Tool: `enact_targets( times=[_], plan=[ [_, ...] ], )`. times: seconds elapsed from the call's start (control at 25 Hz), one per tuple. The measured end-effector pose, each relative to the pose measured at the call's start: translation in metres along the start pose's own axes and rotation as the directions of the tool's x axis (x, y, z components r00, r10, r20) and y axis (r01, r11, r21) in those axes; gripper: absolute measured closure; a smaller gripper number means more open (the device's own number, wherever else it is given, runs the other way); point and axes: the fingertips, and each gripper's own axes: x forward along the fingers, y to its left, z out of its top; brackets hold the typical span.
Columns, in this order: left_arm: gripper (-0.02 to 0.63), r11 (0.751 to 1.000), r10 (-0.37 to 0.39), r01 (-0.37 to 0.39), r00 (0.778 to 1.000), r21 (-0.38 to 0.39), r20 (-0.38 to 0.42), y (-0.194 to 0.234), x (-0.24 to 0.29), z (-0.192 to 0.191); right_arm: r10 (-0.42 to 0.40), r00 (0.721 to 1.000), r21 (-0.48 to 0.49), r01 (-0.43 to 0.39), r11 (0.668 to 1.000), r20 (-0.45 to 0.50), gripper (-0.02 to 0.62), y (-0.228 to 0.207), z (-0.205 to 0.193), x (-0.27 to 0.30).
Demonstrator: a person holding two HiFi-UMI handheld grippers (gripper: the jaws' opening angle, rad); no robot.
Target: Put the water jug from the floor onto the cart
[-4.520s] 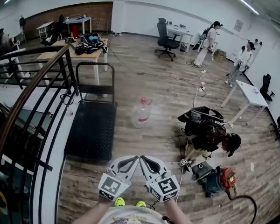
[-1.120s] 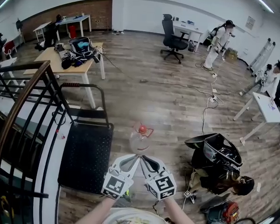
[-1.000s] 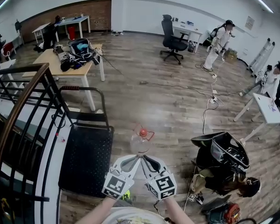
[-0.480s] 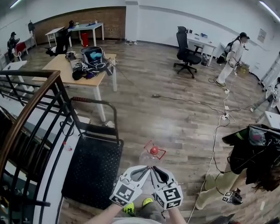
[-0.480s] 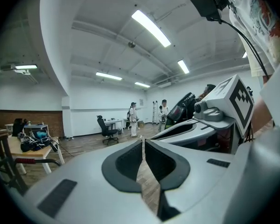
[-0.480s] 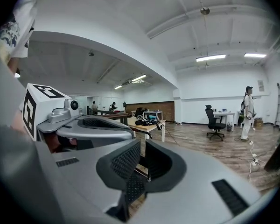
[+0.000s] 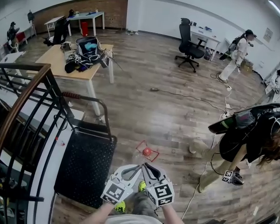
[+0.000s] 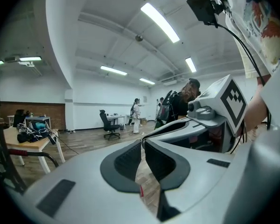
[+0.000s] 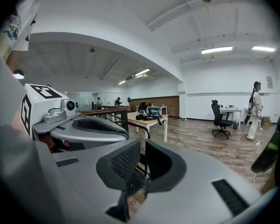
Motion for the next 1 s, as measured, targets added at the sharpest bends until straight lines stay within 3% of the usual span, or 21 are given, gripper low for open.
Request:
enact_targets(
  times=[0.56,1.0],
  plan=[
    [0.594,0.983,0.181,-0.182,0.982,-0.017,-0.053,0.089,0.163,-0.009,0.158,0.985,-0.010,-0.159,0.987,-0.068,0.574,-0.146,-0.010,0.099],
    [0.592,0.981,0.176,-0.183,0.979,-0.059,-0.104,0.139,0.227,-0.078,0.180,0.976,0.020,-0.178,0.984,-0.120,0.574,-0.195,-0.067,0.174]
  ],
)
